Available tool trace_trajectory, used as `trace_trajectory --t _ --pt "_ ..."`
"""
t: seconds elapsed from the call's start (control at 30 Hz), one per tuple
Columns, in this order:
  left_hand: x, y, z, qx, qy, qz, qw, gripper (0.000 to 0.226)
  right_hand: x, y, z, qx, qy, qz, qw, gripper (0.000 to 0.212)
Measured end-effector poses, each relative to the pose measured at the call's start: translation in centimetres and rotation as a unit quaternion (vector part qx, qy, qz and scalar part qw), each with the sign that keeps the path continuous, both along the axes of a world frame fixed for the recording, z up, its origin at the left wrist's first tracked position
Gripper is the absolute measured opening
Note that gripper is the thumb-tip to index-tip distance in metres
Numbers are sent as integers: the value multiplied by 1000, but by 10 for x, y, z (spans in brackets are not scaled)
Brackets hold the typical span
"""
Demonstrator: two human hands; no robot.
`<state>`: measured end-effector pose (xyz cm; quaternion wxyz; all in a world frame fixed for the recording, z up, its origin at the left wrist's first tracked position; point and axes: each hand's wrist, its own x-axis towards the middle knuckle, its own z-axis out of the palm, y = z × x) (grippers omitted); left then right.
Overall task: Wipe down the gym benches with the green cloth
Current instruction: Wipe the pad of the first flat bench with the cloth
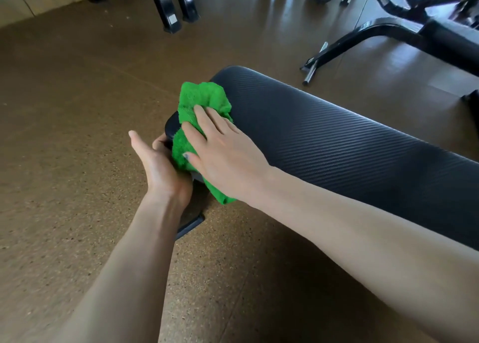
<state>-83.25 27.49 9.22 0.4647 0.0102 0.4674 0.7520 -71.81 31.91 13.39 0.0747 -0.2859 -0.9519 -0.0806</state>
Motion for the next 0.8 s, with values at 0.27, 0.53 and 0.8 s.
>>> trace_trajectory --t 0.27,0.53,0.8 --pt "0 -7 5 54 -33 -24 998 85 -59 13 -2 3 44 -13 999 46" --pt "32 -44 35 -150 155 -3 977 55 -15 40 30 -148 205 -161 954 31" --pt "48 -58 199 -185 275 -215 919 63 51 24 161 -840 314 -286 338 64"
